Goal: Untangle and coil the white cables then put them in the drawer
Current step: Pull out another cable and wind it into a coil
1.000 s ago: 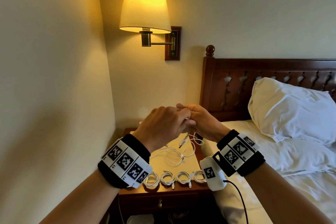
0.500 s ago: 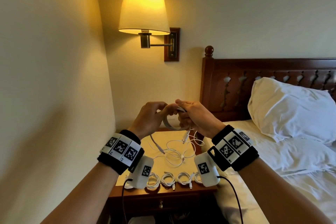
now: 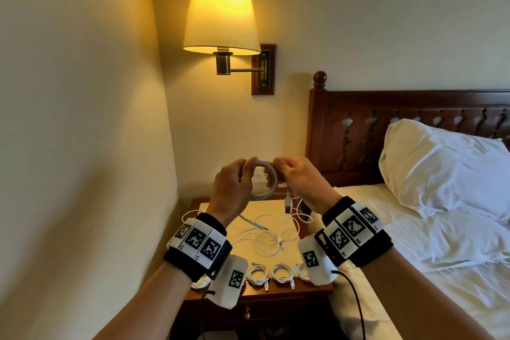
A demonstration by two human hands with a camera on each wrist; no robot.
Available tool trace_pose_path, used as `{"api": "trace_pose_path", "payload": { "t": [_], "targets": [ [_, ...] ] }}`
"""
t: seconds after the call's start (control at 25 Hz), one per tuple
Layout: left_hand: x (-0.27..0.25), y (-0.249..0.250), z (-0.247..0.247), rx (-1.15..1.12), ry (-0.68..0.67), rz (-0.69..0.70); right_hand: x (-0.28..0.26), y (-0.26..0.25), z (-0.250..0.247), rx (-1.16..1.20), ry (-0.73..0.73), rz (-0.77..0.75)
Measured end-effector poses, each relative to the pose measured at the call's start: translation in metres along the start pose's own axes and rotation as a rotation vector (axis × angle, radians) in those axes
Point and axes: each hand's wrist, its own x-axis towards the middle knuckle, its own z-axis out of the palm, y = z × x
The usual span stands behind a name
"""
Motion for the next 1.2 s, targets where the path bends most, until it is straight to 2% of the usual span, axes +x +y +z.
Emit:
{"api": "trace_pose_path", "payload": {
  "t": [0.12, 0.24, 0.32, 0.44, 0.48, 0.64, 0.8, 0.84, 0.92, 1.0, 1.08, 1.12, 1.2],
  "targets": [
    [0.0, -0.008, -0.004, 0.026, 0.03, -0.016, -0.007, 0.01, -0.012, -0.205, 0.041, -0.03],
    [-0.001, -0.008, 0.001, 0.104, 0.05, 0.001, -0.011, 0.008, -0.016, -0.291, 0.116, -0.004],
    [-0.001, -0.011, 0.006, 0.162, 0.064, 0.012, -0.008, 0.001, -0.016, -0.205, 0.161, 0.037],
    [0.0, -0.013, 0.013, 0.165, 0.091, -0.005, -0.008, -0.009, -0.004, 0.158, 0.179, 0.097],
    [0.001, -0.012, 0.014, 0.137, 0.101, -0.016, -0.009, -0.008, 0.002, 0.204, 0.205, 0.081],
    [0.006, -0.011, 0.011, 0.03, 0.095, -0.045, -0.015, 0.007, 0.021, 0.034, 0.325, -0.125],
    [0.005, -0.003, 0.005, -0.248, -0.019, -0.192, -0.011, 0.029, 0.021, -0.526, 0.418, -0.493],
    [0.004, 0.001, 0.003, -0.307, -0.06, -0.242, -0.008, 0.033, 0.019, -0.554, 0.45, -0.527],
    [0.006, 0.008, 0.001, -0.36, -0.108, -0.29, -0.002, 0.038, 0.016, -0.444, 0.5, -0.523],
    [0.008, 0.011, -0.001, -0.354, -0.121, -0.298, 0.004, 0.035, 0.013, -0.227, 0.418, -0.465],
    [0.008, 0.012, -0.001, -0.367, -0.117, -0.317, 0.004, 0.03, 0.011, -0.126, 0.227, -0.381],
    [0.008, 0.013, -0.002, -0.374, -0.118, -0.325, 0.003, 0.027, 0.011, -0.105, 0.146, -0.353],
    [0.008, 0.013, -0.004, -0.384, -0.109, -0.339, -0.002, 0.025, 0.011, -0.208, 0.075, -0.378]
  ]
}}
